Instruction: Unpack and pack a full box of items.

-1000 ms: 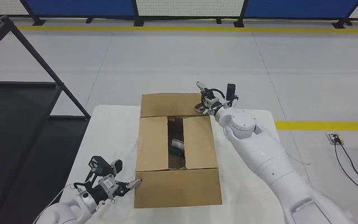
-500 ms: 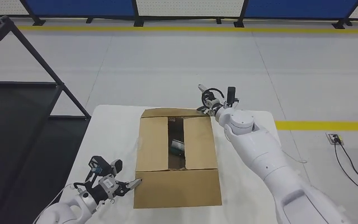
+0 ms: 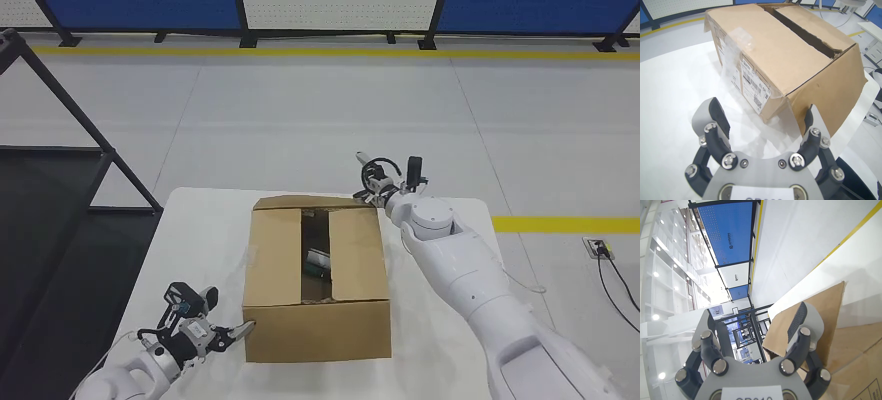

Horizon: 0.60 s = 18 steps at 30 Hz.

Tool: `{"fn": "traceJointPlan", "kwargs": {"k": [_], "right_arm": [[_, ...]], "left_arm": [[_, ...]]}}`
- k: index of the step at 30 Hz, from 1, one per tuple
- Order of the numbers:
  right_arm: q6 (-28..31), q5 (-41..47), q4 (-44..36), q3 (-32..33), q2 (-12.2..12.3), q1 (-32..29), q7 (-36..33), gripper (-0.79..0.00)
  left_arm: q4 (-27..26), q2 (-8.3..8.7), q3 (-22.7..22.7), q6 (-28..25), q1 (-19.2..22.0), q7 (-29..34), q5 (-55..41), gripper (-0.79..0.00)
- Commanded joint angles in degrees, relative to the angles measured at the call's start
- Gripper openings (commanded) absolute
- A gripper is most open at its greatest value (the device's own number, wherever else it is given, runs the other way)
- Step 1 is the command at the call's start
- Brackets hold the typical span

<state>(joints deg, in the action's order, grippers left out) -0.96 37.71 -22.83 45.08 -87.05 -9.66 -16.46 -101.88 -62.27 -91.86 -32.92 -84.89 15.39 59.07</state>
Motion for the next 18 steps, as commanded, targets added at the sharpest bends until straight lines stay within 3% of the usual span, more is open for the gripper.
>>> {"fn": "traceJointPlan", "kwargs": {"k": [1, 8, 12, 18], "right_arm": [[0.61, -0.18, 0.05, 0.41, -0.09, -0.02, -0.05, 0.000], [6.62, 0.41, -1.55, 2.89, 0.19, -1.01, -3.24, 0.000], [10.56, 2.26, -4.21, 5.33, 1.06, -2.38, -10.91, 0.000], [12.71, -1.66, -11.66, 6.28, 2.87, -5.39, -25.64, 0.000]], "left_arm": [[0.57, -0.01, 0.25, 0.52, 0.17, -0.59, 0.37, 0.000], [0.47, 0.22, -0.40, -0.91, -0.36, -1.44, -0.52, 0.000], [-0.83, 0.42, -2.15, -2.06, -1.39, -1.81, -3.59, 0.000], [-2.61, 0.66, -5.03, -2.35, -2.71, -1.99, -9.17, 0.000]]}}
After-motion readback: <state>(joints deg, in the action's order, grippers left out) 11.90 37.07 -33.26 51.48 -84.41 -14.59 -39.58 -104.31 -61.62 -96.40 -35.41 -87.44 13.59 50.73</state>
